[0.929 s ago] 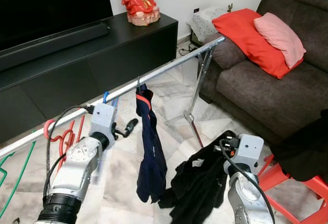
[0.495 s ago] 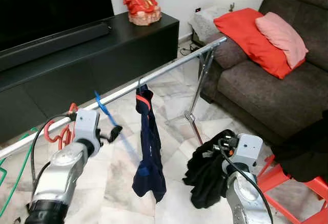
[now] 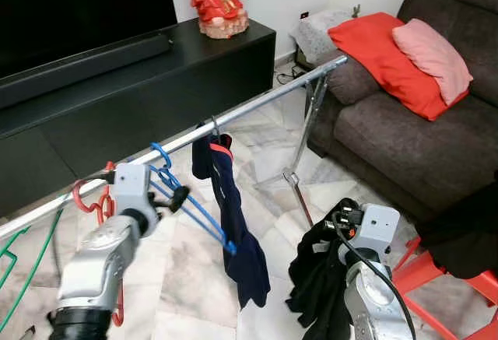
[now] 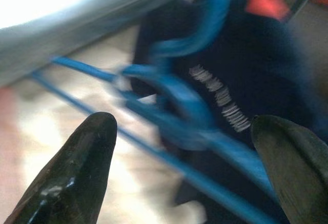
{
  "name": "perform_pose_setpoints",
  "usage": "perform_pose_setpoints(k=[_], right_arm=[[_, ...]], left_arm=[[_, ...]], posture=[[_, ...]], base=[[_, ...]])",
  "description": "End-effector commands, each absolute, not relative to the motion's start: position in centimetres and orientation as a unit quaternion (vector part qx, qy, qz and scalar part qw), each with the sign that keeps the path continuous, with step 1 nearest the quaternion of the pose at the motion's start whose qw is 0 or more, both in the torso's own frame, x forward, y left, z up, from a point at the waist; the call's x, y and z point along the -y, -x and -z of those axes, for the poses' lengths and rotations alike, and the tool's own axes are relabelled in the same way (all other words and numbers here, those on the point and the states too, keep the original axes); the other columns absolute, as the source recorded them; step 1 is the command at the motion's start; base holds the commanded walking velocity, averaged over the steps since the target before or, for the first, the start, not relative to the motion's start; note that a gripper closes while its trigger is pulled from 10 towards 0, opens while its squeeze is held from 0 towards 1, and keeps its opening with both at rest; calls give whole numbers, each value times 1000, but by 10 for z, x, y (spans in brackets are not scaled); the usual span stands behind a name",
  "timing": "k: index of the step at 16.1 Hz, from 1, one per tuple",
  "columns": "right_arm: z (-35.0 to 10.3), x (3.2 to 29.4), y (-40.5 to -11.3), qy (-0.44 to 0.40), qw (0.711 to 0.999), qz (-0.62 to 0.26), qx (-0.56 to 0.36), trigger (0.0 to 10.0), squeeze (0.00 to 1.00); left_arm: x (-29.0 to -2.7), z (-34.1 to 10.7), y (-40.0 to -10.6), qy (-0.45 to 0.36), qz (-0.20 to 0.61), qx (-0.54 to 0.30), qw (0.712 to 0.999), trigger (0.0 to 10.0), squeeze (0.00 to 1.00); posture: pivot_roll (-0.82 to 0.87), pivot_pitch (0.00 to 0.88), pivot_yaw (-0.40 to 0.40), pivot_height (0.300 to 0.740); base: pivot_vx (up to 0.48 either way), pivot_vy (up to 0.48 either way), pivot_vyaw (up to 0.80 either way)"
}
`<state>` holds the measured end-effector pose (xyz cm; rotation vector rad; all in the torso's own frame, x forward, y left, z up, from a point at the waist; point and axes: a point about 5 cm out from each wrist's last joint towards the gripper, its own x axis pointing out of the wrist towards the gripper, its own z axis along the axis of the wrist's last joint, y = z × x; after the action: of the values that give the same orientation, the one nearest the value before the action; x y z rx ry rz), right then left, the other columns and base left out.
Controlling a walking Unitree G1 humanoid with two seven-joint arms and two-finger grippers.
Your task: Hang hanger
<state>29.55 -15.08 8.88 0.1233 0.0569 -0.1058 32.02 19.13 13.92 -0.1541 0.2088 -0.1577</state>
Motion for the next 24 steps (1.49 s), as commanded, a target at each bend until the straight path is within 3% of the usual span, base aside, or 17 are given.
perform_pose_setpoints(k=[1, 8, 10, 14, 17, 24], right_arm=[[-92, 151, -296, -59, 997, 55, -16, 10000, 0], [-92, 151, -296, -60, 996, 59, -16, 10000, 0], [-92, 149, -296, -61, 996, 57, -16, 10000, 0], [-90, 149, -295, -62, 996, 57, -18, 10000, 0], [-89, 147, -295, -64, 996, 55, -19, 10000, 0], [-89, 143, -295, -67, 996, 49, -18, 10000, 0]], left_arm=[[-192, -135, -319, 97, 80, -125, 984, 10000, 0], [-214, -148, -326, 103, -41, -125, 986, 10000, 0], [-210, -146, -326, 155, -30, -138, 978, 10000, 0], [-200, -140, -324, 180, -5, -173, 968, 10000, 0], [-191, -140, -321, 159, 32, -179, 970, 10000, 0], [-181, -143, -325, 181, 36, -182, 966, 10000, 0]], posture=[[-8, 133, 65, 740], [-1, 136, 70, 740], [0, 137, 71, 740], [0, 138, 75, 740], [2, 134, 76, 740], [2, 131, 78, 740]], base=[[0, 0, 0], [0, 0, 0], [0, 0, 0], [0, 0, 0], [0, 0, 0], [0, 0, 0]])
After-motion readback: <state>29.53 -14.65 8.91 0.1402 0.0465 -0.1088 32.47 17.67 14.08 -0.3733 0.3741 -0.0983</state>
